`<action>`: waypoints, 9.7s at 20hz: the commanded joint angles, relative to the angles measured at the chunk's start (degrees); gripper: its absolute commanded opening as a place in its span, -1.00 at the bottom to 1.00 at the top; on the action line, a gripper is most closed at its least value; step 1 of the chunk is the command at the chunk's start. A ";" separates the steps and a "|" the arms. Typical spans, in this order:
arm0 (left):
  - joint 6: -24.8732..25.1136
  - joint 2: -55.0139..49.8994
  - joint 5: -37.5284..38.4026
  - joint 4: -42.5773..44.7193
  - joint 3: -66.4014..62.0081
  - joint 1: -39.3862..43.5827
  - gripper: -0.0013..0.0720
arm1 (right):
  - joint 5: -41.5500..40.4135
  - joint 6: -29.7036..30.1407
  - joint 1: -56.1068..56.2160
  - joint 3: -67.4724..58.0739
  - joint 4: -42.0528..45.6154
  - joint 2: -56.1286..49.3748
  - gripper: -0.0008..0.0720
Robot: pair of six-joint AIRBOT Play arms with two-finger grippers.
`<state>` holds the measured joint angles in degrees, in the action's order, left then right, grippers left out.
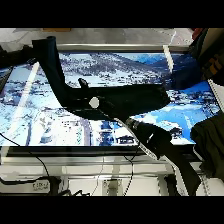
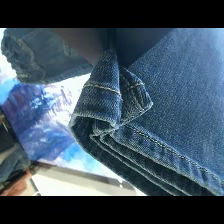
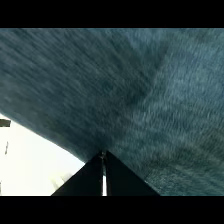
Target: Fold the clothes and pants, and hang the long-sleeved shirts on hangers.
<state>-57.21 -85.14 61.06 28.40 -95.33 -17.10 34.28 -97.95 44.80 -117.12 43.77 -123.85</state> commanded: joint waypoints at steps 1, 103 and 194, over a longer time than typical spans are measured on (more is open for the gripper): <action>-0.48 -0.59 0.17 0.07 3.02 1.05 -0.92 | 5.27 -0.13 -4.94 -0.24 2.10 1.11 -0.85; -6.21 -10.75 -23.61 -5.73 10.21 39.60 0.93 | 21.97 28.13 -47.25 26.97 0.00 18.43 0.94; -5.35 30.34 -2.47 69.09 10.38 26.51 -0.92 | 64.83 -1.88 -37.90 18.18 53.22 61.68 -0.84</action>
<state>-62.57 -54.78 58.61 97.49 -84.97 9.43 100.25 -98.43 6.42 -100.09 96.53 -62.17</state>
